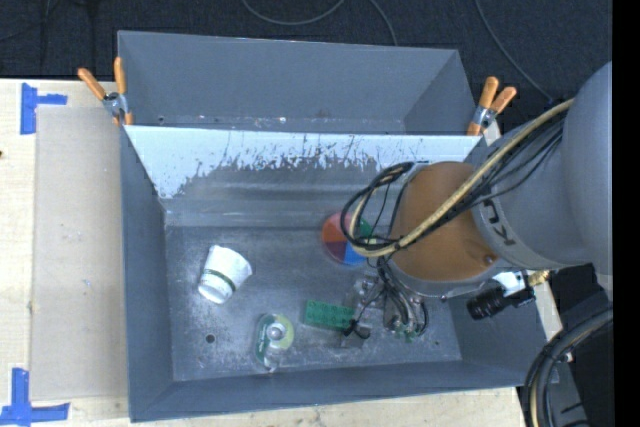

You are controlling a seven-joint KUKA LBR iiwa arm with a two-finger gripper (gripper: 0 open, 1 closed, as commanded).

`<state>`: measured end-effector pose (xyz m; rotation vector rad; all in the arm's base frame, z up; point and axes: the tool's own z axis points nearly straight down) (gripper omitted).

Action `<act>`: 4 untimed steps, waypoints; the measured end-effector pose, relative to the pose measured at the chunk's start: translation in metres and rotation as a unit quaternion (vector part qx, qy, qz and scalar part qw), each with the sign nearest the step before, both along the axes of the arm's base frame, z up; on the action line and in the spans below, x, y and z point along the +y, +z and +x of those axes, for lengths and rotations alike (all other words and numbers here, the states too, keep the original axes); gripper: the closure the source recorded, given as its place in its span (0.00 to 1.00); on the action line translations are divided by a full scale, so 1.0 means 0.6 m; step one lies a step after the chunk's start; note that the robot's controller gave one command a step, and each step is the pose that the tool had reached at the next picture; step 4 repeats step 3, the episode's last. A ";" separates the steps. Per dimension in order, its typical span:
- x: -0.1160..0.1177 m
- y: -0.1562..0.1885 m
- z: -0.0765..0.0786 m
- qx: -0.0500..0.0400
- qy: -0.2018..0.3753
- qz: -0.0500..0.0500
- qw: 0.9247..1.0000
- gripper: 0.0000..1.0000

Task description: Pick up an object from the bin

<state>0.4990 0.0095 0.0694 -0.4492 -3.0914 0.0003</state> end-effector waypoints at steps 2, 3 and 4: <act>0.000 0.006 0.000 0.000 0.000 0.000 1.000 1.00; 0.000 0.011 -0.001 0.001 0.000 0.000 1.000 1.00; 0.000 0.011 -0.001 0.001 0.000 0.000 1.000 1.00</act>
Offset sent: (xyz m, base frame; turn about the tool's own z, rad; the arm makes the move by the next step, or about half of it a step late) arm 0.0001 0.0000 0.0045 0.0000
